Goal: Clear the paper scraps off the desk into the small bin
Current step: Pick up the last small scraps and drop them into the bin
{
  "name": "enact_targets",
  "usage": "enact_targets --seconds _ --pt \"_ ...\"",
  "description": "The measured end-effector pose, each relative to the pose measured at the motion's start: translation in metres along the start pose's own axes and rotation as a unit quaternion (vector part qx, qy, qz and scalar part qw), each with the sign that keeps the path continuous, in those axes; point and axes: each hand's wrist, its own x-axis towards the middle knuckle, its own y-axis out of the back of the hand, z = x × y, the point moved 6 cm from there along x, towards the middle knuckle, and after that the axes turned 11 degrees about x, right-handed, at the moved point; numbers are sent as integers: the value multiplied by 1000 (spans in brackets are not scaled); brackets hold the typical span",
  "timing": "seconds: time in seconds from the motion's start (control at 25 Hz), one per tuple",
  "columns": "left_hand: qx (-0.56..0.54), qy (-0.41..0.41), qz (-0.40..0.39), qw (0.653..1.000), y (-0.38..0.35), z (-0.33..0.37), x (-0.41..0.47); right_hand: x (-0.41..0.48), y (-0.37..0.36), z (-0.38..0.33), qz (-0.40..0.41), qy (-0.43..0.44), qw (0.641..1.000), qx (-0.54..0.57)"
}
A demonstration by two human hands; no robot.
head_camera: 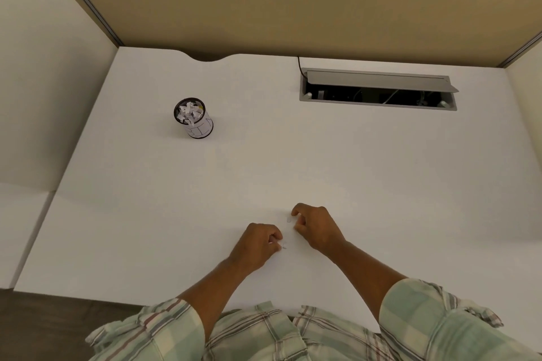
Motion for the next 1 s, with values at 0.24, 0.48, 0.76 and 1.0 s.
enact_targets --seconds 0.24,0.48,0.76,1.0 --pt "5 22 8 1000 -13 9 -6 10 -14 -11 -30 -3 997 -73" --pt "64 8 -2 998 -18 16 -3 9 -19 -16 -37 7 986 -162" --pt "19 48 51 997 8 4 -3 13 -10 -18 -16 -46 996 -74" --pt "-67 98 131 984 89 -30 7 33 0 -63 37 -56 995 68"
